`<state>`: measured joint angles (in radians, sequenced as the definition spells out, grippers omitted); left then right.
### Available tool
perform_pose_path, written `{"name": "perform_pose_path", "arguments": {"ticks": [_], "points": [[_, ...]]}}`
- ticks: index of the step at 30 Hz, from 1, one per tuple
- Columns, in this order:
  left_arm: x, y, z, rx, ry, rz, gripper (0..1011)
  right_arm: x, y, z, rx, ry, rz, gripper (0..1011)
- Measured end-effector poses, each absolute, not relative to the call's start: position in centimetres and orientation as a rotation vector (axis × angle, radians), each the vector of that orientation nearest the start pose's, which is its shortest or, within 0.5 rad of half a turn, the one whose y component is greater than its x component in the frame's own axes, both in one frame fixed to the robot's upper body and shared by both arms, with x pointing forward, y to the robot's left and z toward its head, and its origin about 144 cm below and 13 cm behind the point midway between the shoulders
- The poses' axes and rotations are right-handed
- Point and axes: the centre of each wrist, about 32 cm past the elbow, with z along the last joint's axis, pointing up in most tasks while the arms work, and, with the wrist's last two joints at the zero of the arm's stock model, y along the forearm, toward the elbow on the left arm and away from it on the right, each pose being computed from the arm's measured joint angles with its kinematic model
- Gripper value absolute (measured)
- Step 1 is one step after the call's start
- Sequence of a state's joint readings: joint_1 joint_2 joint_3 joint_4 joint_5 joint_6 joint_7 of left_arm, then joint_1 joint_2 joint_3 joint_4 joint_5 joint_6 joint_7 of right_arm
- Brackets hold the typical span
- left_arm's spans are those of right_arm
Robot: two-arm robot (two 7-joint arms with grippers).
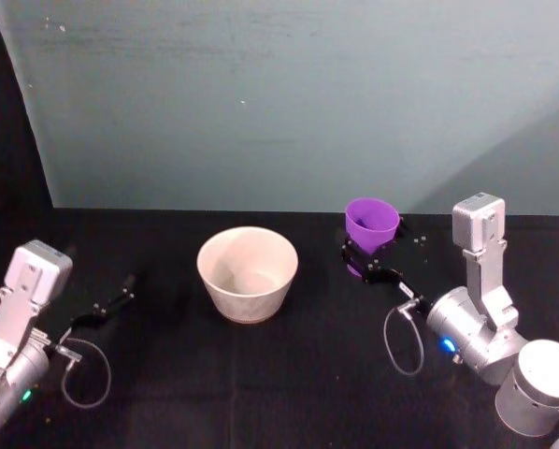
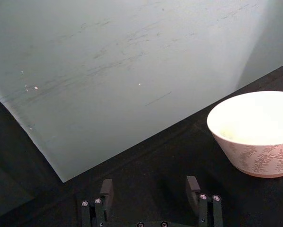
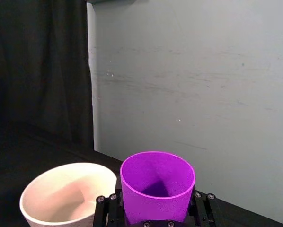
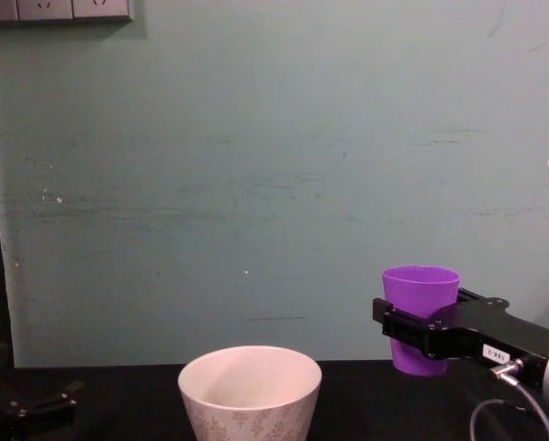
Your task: Pick up the cup and pour the mung beans from the cup into the bowl.
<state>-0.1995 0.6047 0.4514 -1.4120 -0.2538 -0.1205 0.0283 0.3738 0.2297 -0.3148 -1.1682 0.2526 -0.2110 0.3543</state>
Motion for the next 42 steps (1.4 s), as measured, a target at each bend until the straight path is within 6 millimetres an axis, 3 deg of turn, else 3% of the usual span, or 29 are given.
{"name": "perform_pose_path", "arguments": {"ticks": [29,42], "points": [[48.9,31.0,114.0,0.304,-0.285,1.248,1011,55.4,-23.3,114.5,0.020,-0.141,-1.013,732],[48.9,31.0,114.0,0.304,-0.285,1.248,1011,57.4,-22.3,117.1,-0.168,-0.300,-0.953,733]]}}
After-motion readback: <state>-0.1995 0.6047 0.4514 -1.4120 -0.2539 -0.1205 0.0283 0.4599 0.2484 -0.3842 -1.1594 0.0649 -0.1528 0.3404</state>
